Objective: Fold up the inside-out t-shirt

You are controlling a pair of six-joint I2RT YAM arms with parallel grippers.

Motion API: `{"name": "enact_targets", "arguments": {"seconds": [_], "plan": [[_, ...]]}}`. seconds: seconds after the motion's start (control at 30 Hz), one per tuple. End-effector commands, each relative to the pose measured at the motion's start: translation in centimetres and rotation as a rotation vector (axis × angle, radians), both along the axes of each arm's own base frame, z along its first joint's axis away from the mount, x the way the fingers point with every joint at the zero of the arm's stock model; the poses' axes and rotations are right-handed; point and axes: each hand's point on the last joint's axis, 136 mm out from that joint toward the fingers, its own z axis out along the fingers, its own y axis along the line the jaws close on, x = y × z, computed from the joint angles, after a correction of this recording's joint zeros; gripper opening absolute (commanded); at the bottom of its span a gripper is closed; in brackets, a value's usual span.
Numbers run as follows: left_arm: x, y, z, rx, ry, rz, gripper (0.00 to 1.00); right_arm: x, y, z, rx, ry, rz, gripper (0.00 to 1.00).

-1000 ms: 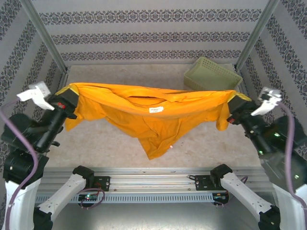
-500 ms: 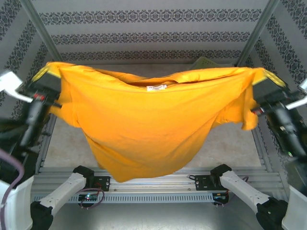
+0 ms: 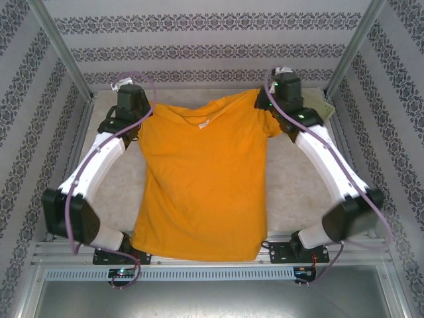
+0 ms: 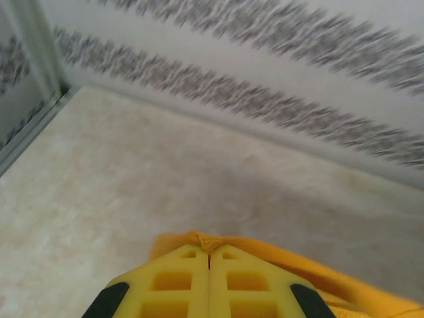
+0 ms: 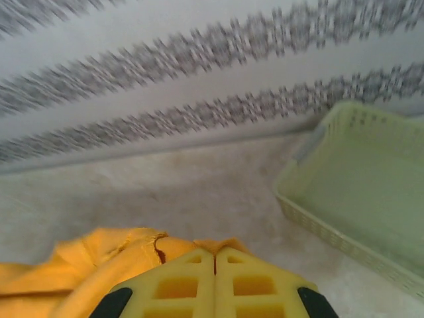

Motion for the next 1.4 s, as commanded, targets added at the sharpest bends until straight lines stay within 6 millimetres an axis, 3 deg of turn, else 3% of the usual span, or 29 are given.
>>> {"name": "enact_targets", "arguments": {"seconds": [0.0, 0.17, 0.37, 0.6, 0.8, 0.83, 0.9, 0.97, 1.03, 1.2, 1.27, 1.37], "plan": [[3.0, 2.4, -2.2, -0.052, -0.011, 0.087, 0.00, 4.2, 0.5, -2.1, 0.030, 0.003, -0.023, 0.00], [7.8, 2.8, -9.3, -0.142, 0.106, 0.063, 0.00, 10.0, 1.6, -8.3, 0.036, 0.139, -0.025, 0.00], [12.1, 4.1, -14.0, -0.210, 0.163, 0.063, 0.00, 15.1, 3.1, -11.8, 0.026, 0.219, -0.005, 0.00], [16.2, 5.6, -16.2, -0.264, 0.172, 0.052, 0.00, 19.2, 3.0, -13.3, 0.038, 0.222, -0.023, 0.00], [19.1, 5.6, -17.3, -0.311, 0.184, 0.005, 0.00, 21.3, 2.1, -14.0, 0.078, 0.187, -0.043, 0.00], [19.5, 5.3, -17.1, -0.316, 0.185, -0.010, 0.00, 21.5, 1.9, -13.8, 0.087, 0.178, -0.044, 0.04], [20.2, 4.9, -16.0, -0.327, 0.188, -0.038, 0.15, 21.7, 1.3, -13.0, 0.103, 0.162, -0.052, 0.24], [20.3, 5.0, -14.6, -0.332, 0.172, -0.030, 0.36, 21.5, 1.1, -11.8, 0.115, 0.150, -0.039, 0.44], [19.9, 5.0, -12.8, -0.336, 0.153, -0.025, 0.50, 21.0, 1.2, -10.5, 0.116, 0.145, -0.025, 0.55], [17.1, 4.1, -8.6, -0.359, 0.140, -0.024, 0.68, 17.8, 2.0, -6.9, 0.076, 0.163, 0.033, 0.70], [15.1, 3.7, -7.7, -0.366, 0.147, -0.011, 0.71, 15.9, 2.7, -5.6, 0.052, 0.175, 0.062, 0.73], [11.2, 2.4, -7.1, -0.433, 0.108, 0.007, 0.74, 12.1, 3.7, -5.3, 0.004, 0.210, 0.096, 0.76]]}}
